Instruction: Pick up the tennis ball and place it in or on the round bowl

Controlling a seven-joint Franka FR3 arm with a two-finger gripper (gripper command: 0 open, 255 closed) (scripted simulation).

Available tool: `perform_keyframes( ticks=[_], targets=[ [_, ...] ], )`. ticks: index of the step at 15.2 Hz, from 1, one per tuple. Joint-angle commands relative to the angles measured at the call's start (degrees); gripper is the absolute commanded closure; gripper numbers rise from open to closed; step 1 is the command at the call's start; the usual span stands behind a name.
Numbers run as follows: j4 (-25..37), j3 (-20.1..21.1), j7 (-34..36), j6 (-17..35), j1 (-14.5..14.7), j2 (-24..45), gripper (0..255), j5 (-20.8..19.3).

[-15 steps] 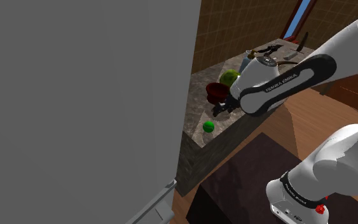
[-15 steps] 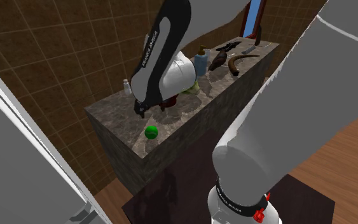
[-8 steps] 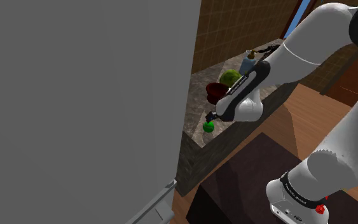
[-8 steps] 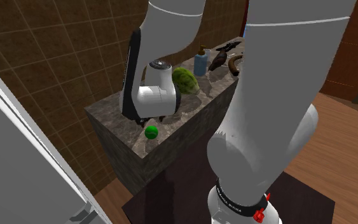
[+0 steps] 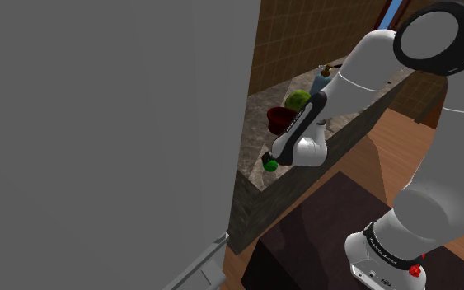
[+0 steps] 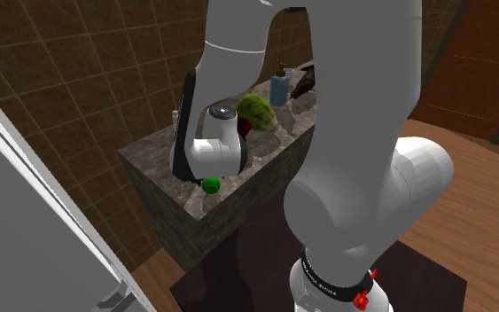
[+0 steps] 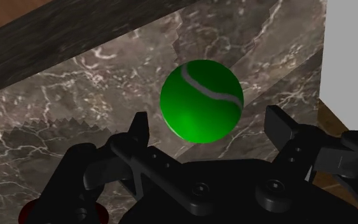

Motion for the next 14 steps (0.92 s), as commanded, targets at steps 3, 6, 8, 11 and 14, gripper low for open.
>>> perform_keyframes(
  ticks=[3,6,8,11,14],
  targets=[
    [2.4,-0.5,-0.3,1.9,-0.1,4.3,0,-0.8],
    [2.4,-0.5,-0.3,1.9,-0.1,4.3,0,-0.8],
    [2.4,-0.5,-0.3,1.9,-0.1,4.3,0,-0.8],
    [2.4,-0.5,-0.3,1.9,-0.1,4.2,255,-0.8],
    [2.4,-0.5,-0.3,1.9,-0.1,4.3,255,-0.8]
  ],
)
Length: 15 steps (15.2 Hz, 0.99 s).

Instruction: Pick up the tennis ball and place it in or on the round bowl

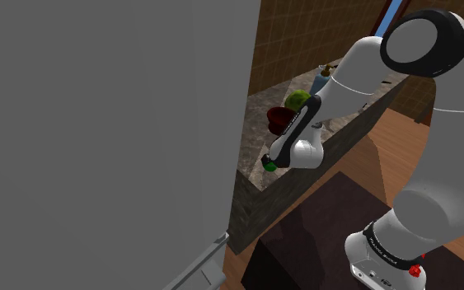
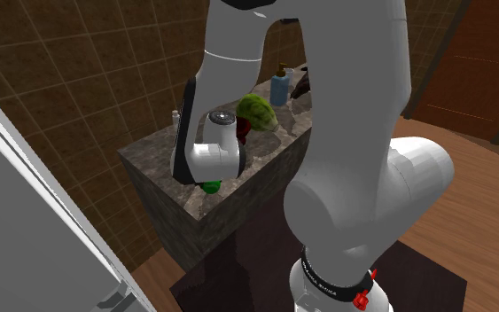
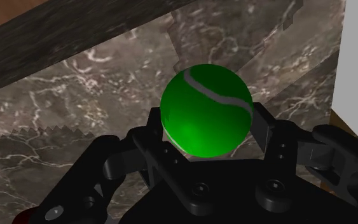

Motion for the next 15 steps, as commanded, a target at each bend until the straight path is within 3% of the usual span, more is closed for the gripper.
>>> perform_keyframes(
  ticks=[1,6,15],
  targets=[
    [0.0,0.0,0.0,0.0,0.0,0.0,255,0.0],
    [0.0,0.0,0.0,0.0,0.0,0.0,255,0.0],
    [-3.0,-2.2,-0.2,-7.4,3.3,-10.4,255,3.1]
  ],
)
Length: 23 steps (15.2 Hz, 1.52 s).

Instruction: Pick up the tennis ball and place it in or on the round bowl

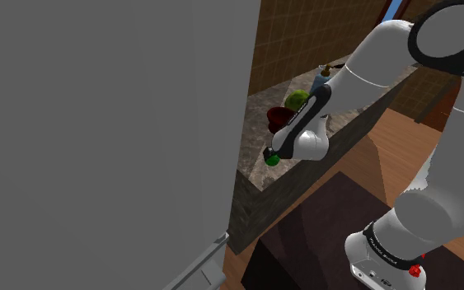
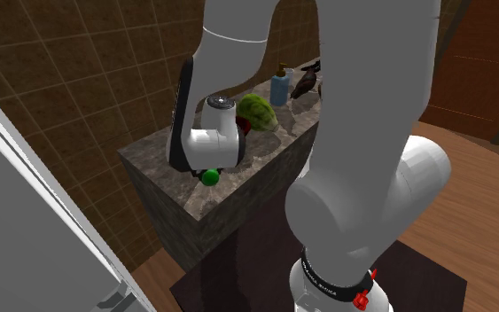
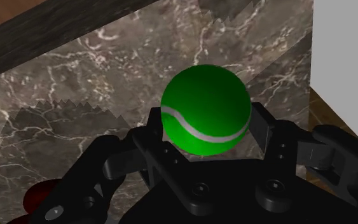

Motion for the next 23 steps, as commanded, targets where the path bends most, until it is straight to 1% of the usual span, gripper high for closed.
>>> perform_keyframes(
  ticks=[1,3,5,7,9,11,12,14,15,16,17,19,21,23],
  targets=[
    [-0.6,-1.1,-0.1,-1.8,1.4,-2.3,255,0.8],
    [-1.0,-2.8,-0.2,-3.7,3.2,-4.7,255,1.5],
    [-1.5,-5.2,-0.1,-5.6,5.9,-7.0,255,2.0],
    [-1.9,-8.9,0.5,-7.6,9.5,-9.2,255,1.9],
    [-2.4,-13.6,2.1,-9.5,13.9,-11.4,255,0.4],
    [-3.0,-19.1,4.9,-11.4,18.7,-13.6,255,-2.8],
    [-3.3,-21.8,6.8,-12.2,21.0,-14.6,255,-5.0],
    [-3.9,-26.9,11.3,-13.9,25.0,-16.7,255,-10.6],
    [-4.1,-28.8,13.9,-14.7,26.1,-17.8,255,-13.8],
    [-4.3,-30.4,16.3,-15.5,27.0,-18.9,255,-16.9],
    [-4.5,-31.2,18.5,-16.4,27.3,-19.9,255,-19.8],
    [-4.6,-31.9,22.1,-18.2,27.0,-22.0,255,-24.5],
    [-4.6,-31.8,24.5,-20.1,26.2,-23.9,255,-27.7],
    [-4.5,-31.4,26.1,-22.1,25.3,-25.8,255,-29.8]
  ],
)
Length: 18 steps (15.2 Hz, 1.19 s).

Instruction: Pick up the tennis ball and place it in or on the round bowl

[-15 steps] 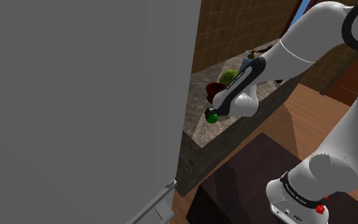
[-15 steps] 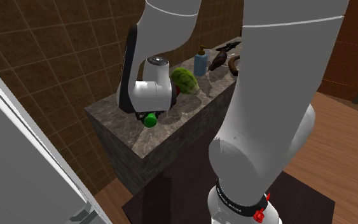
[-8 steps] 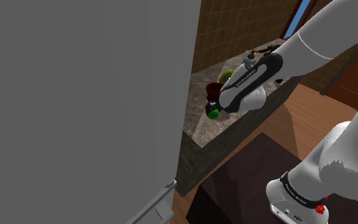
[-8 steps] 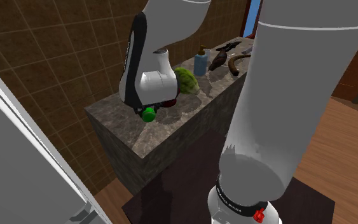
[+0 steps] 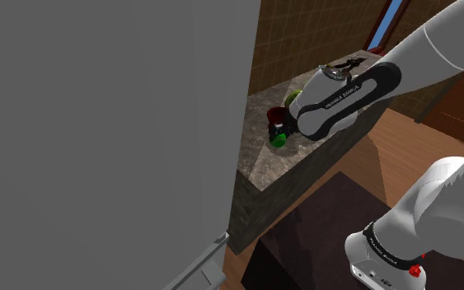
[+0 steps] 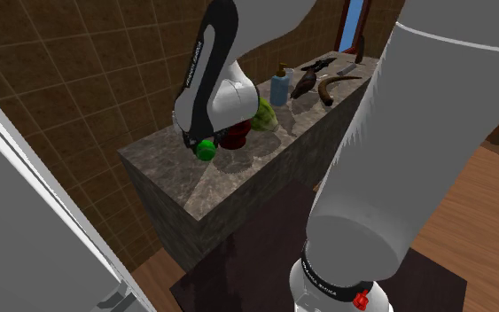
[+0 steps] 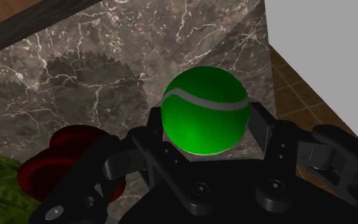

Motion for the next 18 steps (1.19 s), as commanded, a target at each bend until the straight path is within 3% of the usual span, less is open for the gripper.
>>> perform_keyframes(
  ticks=[1,5,9,13,18],
  targets=[
    [0.1,0.3,1.0,-1.2,-0.5,-1.0,255,-1.4],
    [6.9,-4.4,-12.4,-3.3,0.8,4.0,255,9.5],
    [14.6,-5.0,-23.4,-6.6,-2.0,9.5,255,18.3],
    [23.1,-4.7,-30.8,-10.6,-6.2,15.3,255,23.5],
    [34.7,-4.1,-36.5,-16.2,-11.6,22.7,255,26.8]
  ],
)
